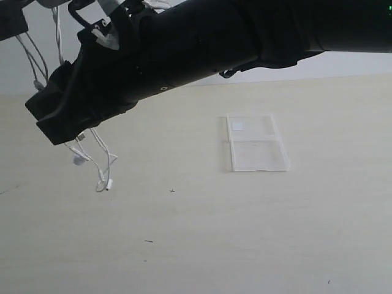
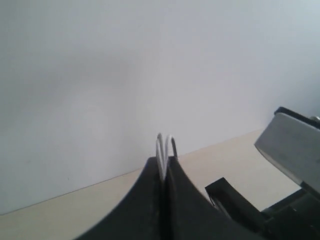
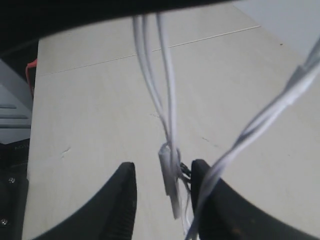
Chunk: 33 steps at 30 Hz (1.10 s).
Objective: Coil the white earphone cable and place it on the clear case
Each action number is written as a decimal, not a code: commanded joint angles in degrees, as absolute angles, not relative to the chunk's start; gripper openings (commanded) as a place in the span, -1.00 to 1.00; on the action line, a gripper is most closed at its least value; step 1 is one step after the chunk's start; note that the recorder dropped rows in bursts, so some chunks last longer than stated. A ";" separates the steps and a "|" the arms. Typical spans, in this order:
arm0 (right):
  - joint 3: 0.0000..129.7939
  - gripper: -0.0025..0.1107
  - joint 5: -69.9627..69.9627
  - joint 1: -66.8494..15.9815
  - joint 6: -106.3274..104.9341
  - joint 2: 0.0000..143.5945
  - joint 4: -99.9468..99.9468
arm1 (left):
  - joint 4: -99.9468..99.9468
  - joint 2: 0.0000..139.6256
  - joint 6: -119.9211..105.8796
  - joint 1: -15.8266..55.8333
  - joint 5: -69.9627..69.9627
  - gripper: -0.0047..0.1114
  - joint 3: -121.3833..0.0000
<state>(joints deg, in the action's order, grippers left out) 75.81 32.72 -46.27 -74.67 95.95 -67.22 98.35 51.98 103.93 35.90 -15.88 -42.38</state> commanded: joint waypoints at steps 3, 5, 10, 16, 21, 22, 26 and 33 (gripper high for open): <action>75.80 -0.30 32.17 -46.03 -78.94 95.95 -73.63 | 98.80 51.67 105.54 35.90 -13.10 -0.92 -42.81; 75.80 -0.30 31.74 -46.03 -79.95 95.95 -75.13 | 98.80 51.67 105.54 35.90 -13.10 -0.92 -42.81; 75.80 -0.56 31.65 -46.03 -79.95 97.55 -74.74 | 98.80 51.67 105.54 35.90 -13.11 -0.92 -43.51; 75.80 -0.81 31.50 -46.03 -79.95 98.57 -76.90 | 98.80 51.67 105.38 35.90 -13.32 -0.92 -44.18; 75.80 -0.96 31.50 -46.03 -79.84 98.64 -76.17 | 98.80 51.67 105.18 35.90 -14.14 -0.92 -44.18; 75.80 -0.96 31.31 -46.03 -79.40 98.64 -75.18 | 98.80 51.67 104.97 35.90 -14.91 -0.92 -44.18; 75.80 -0.96 29.61 -46.03 -71.58 97.85 -66.24 | 98.01 51.54 102.25 35.90 -17.61 -0.92 -43.51; 75.80 -0.96 27.08 -46.03 -46.43 93.94 -37.20 | 95.59 51.28 100.56 35.90 -17.87 -0.92 -40.59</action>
